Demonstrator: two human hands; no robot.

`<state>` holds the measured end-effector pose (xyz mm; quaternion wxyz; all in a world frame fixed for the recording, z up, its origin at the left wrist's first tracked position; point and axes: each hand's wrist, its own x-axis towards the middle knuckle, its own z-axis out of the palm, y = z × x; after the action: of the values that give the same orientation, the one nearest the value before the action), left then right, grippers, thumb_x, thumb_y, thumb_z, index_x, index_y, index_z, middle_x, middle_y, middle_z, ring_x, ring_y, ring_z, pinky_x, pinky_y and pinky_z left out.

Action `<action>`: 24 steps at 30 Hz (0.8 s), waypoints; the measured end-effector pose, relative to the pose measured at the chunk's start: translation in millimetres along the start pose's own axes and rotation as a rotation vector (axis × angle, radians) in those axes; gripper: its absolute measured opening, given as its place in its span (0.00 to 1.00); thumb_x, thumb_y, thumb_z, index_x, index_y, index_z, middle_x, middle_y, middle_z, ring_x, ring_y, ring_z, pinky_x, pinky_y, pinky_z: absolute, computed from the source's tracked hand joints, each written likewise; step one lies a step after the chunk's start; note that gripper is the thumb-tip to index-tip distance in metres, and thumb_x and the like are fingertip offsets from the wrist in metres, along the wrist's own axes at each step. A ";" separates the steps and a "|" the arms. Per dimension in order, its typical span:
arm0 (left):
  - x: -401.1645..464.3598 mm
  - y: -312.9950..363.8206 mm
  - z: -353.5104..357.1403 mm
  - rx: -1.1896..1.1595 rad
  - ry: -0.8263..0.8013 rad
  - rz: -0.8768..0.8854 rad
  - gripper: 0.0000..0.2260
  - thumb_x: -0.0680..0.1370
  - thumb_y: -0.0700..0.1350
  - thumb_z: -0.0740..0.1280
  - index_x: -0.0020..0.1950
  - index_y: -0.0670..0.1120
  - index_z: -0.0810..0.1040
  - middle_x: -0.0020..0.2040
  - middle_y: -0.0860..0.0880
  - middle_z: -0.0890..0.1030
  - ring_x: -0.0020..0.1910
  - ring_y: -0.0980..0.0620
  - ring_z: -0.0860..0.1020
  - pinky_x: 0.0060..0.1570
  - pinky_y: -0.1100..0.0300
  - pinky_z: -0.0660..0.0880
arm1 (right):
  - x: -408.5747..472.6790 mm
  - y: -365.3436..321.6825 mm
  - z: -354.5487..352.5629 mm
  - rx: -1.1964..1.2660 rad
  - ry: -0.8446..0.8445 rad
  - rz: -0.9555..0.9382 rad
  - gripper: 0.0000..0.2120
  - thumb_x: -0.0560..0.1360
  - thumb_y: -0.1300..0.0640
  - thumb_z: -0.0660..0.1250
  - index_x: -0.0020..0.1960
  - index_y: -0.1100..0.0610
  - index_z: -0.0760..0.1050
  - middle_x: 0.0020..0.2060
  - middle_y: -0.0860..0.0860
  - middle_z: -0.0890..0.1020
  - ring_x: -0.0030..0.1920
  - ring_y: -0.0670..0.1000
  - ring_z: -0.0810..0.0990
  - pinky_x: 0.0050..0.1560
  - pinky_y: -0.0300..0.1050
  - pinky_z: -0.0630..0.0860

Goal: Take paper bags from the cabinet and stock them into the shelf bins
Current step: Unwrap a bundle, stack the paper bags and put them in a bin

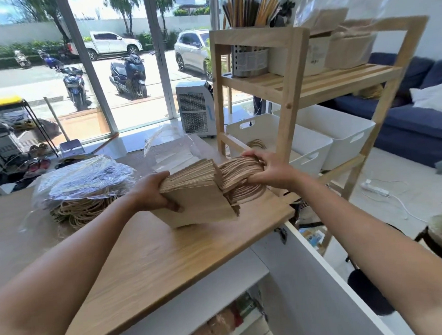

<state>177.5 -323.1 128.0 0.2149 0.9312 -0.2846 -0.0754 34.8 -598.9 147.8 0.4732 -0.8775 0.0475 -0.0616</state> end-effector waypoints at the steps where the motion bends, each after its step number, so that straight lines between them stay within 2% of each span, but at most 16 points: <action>1: -4.0 -3.5 1.7 -0.087 0.023 -0.024 0.30 0.56 0.52 0.83 0.54 0.49 0.77 0.48 0.50 0.80 0.49 0.48 0.78 0.46 0.58 0.75 | 4.7 -13.9 -3.0 0.065 0.032 -0.040 0.29 0.68 0.67 0.72 0.66 0.55 0.70 0.49 0.47 0.77 0.48 0.47 0.79 0.47 0.35 0.79; 2: -8.7 -6.1 5.1 -0.165 0.054 -0.046 0.33 0.54 0.54 0.82 0.56 0.49 0.77 0.49 0.50 0.81 0.50 0.48 0.78 0.48 0.57 0.76 | 10.9 -27.0 -4.3 0.116 0.050 -0.078 0.28 0.68 0.68 0.72 0.66 0.56 0.70 0.48 0.48 0.77 0.47 0.46 0.78 0.46 0.34 0.79; 4: -16.5 -12.3 14.6 -0.329 0.125 -0.084 0.40 0.49 0.59 0.81 0.59 0.53 0.77 0.51 0.49 0.82 0.53 0.48 0.79 0.54 0.52 0.77 | 26.0 -54.5 -2.6 0.183 0.058 -0.143 0.28 0.68 0.70 0.71 0.66 0.57 0.71 0.48 0.51 0.77 0.46 0.49 0.78 0.47 0.39 0.79; 5: -20.6 -14.9 20.2 -0.448 0.147 -0.113 0.42 0.47 0.59 0.80 0.61 0.53 0.77 0.53 0.49 0.82 0.53 0.48 0.79 0.54 0.52 0.78 | 35.1 -68.2 0.7 0.206 0.046 -0.161 0.29 0.68 0.71 0.71 0.66 0.57 0.70 0.47 0.52 0.77 0.44 0.50 0.78 0.47 0.42 0.79; 7: -29.6 -16.1 29.7 -0.682 0.149 -0.171 0.45 0.47 0.55 0.80 0.63 0.48 0.76 0.55 0.46 0.82 0.52 0.50 0.79 0.47 0.59 0.79 | 52.3 -95.7 9.5 0.195 -0.003 -0.178 0.31 0.67 0.72 0.70 0.67 0.56 0.69 0.45 0.53 0.76 0.41 0.51 0.77 0.46 0.47 0.80; 9: -36.3 -18.3 36.4 -0.793 0.141 -0.205 0.46 0.48 0.51 0.81 0.64 0.44 0.74 0.56 0.44 0.81 0.53 0.49 0.79 0.44 0.65 0.77 | 65.4 -118.7 22.0 0.117 -0.069 -0.189 0.32 0.66 0.71 0.71 0.67 0.54 0.68 0.43 0.54 0.76 0.40 0.52 0.76 0.46 0.50 0.80; 11: -43.1 -23.7 38.8 -0.834 0.112 -0.218 0.41 0.53 0.45 0.83 0.64 0.43 0.74 0.58 0.45 0.81 0.56 0.48 0.79 0.47 0.64 0.75 | 75.2 -137.0 40.5 0.035 -0.149 -0.202 0.33 0.67 0.70 0.71 0.68 0.54 0.67 0.46 0.53 0.75 0.39 0.50 0.76 0.41 0.44 0.80; 12: -45.1 -24.7 39.6 -0.844 0.090 -0.229 0.36 0.58 0.39 0.83 0.63 0.43 0.73 0.56 0.47 0.80 0.55 0.49 0.78 0.49 0.63 0.74 | 77.1 -142.2 49.6 0.004 -0.172 -0.205 0.33 0.67 0.70 0.70 0.69 0.54 0.66 0.48 0.53 0.74 0.39 0.49 0.76 0.39 0.41 0.79; 14: -48.2 -30.2 37.6 -0.860 0.091 -0.247 0.28 0.64 0.31 0.79 0.58 0.47 0.72 0.49 0.52 0.79 0.48 0.55 0.77 0.49 0.64 0.73 | 82.0 -148.1 70.0 0.003 -0.198 -0.213 0.34 0.68 0.70 0.70 0.70 0.54 0.65 0.51 0.53 0.73 0.41 0.47 0.76 0.39 0.39 0.79; 16: -49.7 -34.0 30.2 -0.864 0.102 -0.241 0.27 0.60 0.32 0.81 0.52 0.49 0.73 0.46 0.54 0.79 0.45 0.56 0.77 0.42 0.69 0.76 | 89.4 -148.5 86.6 0.006 -0.185 -0.220 0.36 0.68 0.69 0.70 0.72 0.53 0.63 0.57 0.56 0.73 0.45 0.50 0.76 0.42 0.42 0.79; 17: -49.9 -35.4 24.6 -0.873 0.098 -0.219 0.30 0.56 0.36 0.82 0.53 0.49 0.75 0.46 0.52 0.80 0.46 0.54 0.79 0.39 0.70 0.77 | 90.9 -149.2 90.9 -0.009 -0.173 -0.223 0.38 0.67 0.68 0.70 0.73 0.53 0.62 0.61 0.57 0.72 0.49 0.52 0.75 0.46 0.44 0.78; 18: -48.1 -39.4 19.0 -0.873 0.097 -0.206 0.34 0.52 0.38 0.82 0.56 0.46 0.75 0.47 0.50 0.81 0.47 0.53 0.80 0.37 0.71 0.78 | 93.3 -150.0 91.8 -0.030 -0.181 -0.228 0.40 0.67 0.67 0.71 0.75 0.52 0.59 0.64 0.58 0.70 0.53 0.53 0.74 0.51 0.46 0.77; 20: -44.1 -44.1 8.9 -0.852 0.079 -0.200 0.39 0.53 0.37 0.82 0.63 0.40 0.74 0.49 0.48 0.82 0.46 0.55 0.80 0.36 0.71 0.78 | 93.5 -149.9 85.3 -0.029 -0.269 -0.222 0.48 0.68 0.63 0.73 0.78 0.49 0.49 0.72 0.58 0.64 0.61 0.54 0.71 0.63 0.50 0.73; 22: -40.5 -44.8 4.5 -0.825 0.049 -0.191 0.41 0.53 0.38 0.82 0.64 0.40 0.74 0.52 0.47 0.82 0.48 0.55 0.81 0.39 0.70 0.78 | 85.4 -138.5 75.7 0.046 -0.355 -0.188 0.56 0.66 0.54 0.77 0.78 0.46 0.39 0.78 0.54 0.50 0.74 0.55 0.58 0.73 0.53 0.59; 24: -38.0 -45.5 3.7 -0.817 0.026 -0.202 0.43 0.51 0.40 0.82 0.65 0.41 0.73 0.56 0.45 0.82 0.51 0.53 0.80 0.40 0.68 0.78 | 72.3 -120.9 73.7 0.259 -0.325 -0.132 0.63 0.59 0.37 0.76 0.77 0.44 0.36 0.78 0.49 0.42 0.78 0.52 0.45 0.76 0.54 0.46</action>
<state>167.7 -269.2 105.3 0.5617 0.7935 -0.1358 -0.1909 120.5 -482.1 213.4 0.5782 -0.8091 -0.0952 0.0443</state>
